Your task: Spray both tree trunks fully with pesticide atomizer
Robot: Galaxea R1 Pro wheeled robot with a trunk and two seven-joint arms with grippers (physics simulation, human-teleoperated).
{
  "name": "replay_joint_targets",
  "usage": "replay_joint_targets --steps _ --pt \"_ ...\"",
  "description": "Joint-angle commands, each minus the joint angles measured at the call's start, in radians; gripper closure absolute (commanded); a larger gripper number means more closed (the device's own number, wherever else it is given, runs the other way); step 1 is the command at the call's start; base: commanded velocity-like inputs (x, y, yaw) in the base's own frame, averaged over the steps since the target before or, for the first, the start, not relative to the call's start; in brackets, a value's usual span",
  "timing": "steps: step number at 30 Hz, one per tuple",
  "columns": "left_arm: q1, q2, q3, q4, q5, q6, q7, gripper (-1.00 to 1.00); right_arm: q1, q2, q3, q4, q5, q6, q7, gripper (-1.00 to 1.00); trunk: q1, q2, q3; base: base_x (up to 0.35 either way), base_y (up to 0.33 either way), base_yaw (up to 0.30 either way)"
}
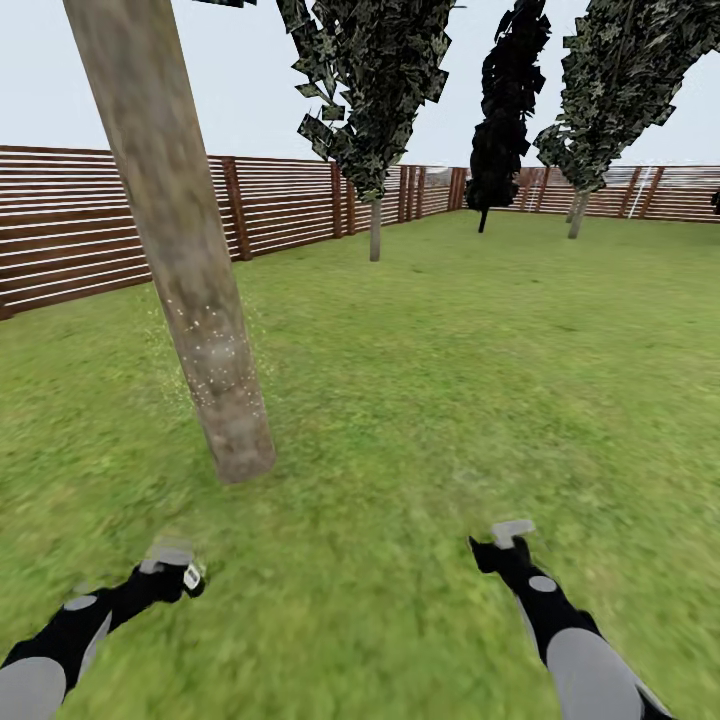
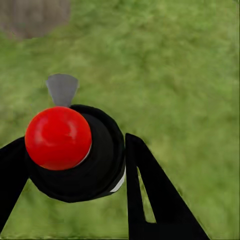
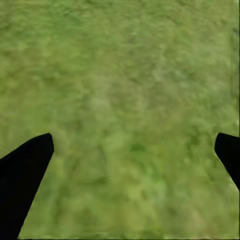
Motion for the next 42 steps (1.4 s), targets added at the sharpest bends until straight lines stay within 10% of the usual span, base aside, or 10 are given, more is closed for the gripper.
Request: replay_joint_targets --steps 1,4,9,11,42 --pt "0.047 0.000 0.040 -0.001 0.007 -0.045 0.059 1.00 0.031 0.000 -0.002 -0.001 -0.002 -0.019 -0.032 -1.00 0.000 0.000 0.000 0.000 0.000 0.000" --pt "0.117 -0.007 0.069 0.007 0.012 -0.092 0.245 1.00 0.146 0.001 -0.089 0.009 -0.022 -0.148 -0.154 -1.00 0.000 0.000 0.000 0.000 0.000 0.000" --pt "0.148 -0.006 0.105 0.012 0.173 -0.101 0.274 1.00 0.196 0.003 -0.171 0.104 -0.036 -0.322 -0.176 -1.00 0.000 0.000 0.000 0.000 0.000 0.000" --pt "0.170 -0.010 0.107 0.006 0.188 -0.105 0.264 1.00 0.206 0.002 -0.173 0.110 -0.036 -0.327 -0.177 -1.00 0.000 0.000 0.000 0.000 0.000 0.000" --pt "0.202 -0.018 0.109 0.075 0.195 -0.107 0.288 1.00 0.362 0.003 -0.173 0.297 -0.032 -0.415 -0.174 -1.00 -0.088 0.161 0.072 -0.001 0.000 0.000"
